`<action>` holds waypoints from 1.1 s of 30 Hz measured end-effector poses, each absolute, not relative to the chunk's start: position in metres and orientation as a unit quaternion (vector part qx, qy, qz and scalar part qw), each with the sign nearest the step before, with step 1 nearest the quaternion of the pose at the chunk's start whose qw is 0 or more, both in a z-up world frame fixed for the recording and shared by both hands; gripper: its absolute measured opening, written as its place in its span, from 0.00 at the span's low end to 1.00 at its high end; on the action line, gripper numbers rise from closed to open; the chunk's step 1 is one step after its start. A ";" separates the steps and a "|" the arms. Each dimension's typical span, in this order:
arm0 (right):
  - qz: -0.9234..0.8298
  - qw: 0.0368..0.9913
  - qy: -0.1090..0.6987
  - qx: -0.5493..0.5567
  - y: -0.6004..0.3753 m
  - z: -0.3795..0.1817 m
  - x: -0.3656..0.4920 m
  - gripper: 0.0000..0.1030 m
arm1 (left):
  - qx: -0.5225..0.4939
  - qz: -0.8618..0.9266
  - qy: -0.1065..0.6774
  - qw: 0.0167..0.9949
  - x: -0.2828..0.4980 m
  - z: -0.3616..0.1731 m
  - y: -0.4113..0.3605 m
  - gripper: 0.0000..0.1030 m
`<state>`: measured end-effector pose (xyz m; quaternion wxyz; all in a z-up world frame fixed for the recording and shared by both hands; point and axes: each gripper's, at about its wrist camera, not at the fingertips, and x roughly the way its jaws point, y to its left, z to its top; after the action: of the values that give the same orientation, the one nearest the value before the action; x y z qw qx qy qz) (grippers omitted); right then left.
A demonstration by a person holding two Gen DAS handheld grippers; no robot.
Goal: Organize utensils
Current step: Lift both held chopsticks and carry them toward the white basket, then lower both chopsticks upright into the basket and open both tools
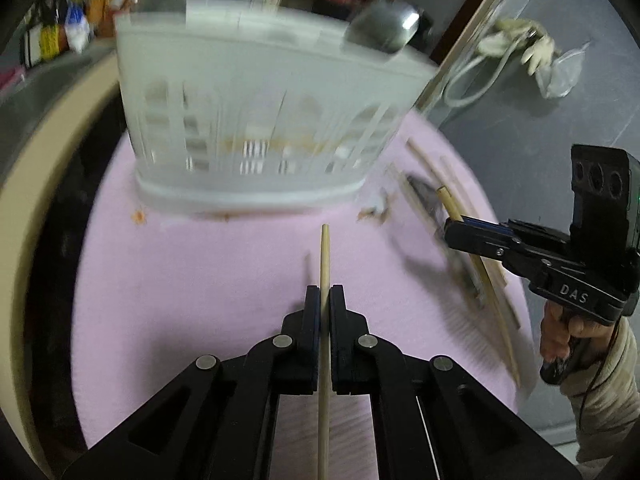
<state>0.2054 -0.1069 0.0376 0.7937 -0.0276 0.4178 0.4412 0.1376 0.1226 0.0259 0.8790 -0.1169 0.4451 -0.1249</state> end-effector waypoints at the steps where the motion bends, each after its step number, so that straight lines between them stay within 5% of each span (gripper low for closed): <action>1: 0.442 0.804 0.397 -0.026 -0.109 0.046 0.200 0.05 | -0.114 -0.123 0.430 0.887 0.134 0.030 0.120 0.02; 14: 0.429 0.899 0.084 -0.017 -0.095 0.118 0.129 0.05 | -0.102 -0.042 0.175 0.978 0.099 0.097 0.105 0.02; 33: 0.405 0.892 -0.120 0.160 -0.070 0.186 0.207 0.05 | -0.217 0.019 -0.039 0.975 0.164 0.171 0.210 0.02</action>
<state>0.2065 -0.0703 0.1856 0.8921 0.1601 -0.1196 0.4053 0.1636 0.2104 0.1710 0.9752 -0.2172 -0.0388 0.0189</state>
